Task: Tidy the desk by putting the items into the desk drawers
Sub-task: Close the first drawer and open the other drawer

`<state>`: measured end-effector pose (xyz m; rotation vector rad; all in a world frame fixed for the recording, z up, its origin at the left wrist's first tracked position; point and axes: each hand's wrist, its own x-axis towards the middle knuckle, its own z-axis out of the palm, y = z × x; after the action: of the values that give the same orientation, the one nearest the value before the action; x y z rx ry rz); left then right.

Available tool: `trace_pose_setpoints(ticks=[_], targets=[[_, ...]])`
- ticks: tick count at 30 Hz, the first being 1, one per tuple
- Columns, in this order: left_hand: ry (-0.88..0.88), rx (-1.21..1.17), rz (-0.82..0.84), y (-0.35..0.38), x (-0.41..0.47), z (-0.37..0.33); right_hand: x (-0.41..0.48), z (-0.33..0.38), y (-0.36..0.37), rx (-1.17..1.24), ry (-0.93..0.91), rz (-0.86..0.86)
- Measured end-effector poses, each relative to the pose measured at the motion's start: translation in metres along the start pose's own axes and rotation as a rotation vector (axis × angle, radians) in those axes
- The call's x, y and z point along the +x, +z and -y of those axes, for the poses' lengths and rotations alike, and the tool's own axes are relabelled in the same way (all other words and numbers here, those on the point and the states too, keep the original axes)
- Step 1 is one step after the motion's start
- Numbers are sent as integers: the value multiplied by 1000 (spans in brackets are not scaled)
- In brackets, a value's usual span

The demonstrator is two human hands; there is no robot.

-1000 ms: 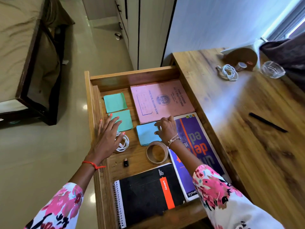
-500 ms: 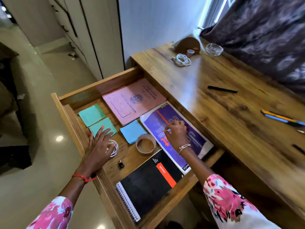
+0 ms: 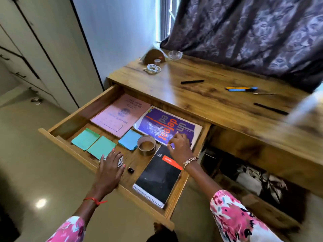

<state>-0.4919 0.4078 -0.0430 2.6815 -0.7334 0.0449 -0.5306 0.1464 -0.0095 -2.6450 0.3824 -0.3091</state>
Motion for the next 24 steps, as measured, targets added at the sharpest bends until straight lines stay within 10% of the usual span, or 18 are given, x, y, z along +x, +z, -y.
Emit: trace_pose_setpoints(ticks=[16, 24], targets=[[434, 61, 106, -27, -33, 66, -143, 140, 44, -319, -195, 2], [599, 274, 166, -37, -8, 156, -147, 194, 114, -409, 49, 131]])
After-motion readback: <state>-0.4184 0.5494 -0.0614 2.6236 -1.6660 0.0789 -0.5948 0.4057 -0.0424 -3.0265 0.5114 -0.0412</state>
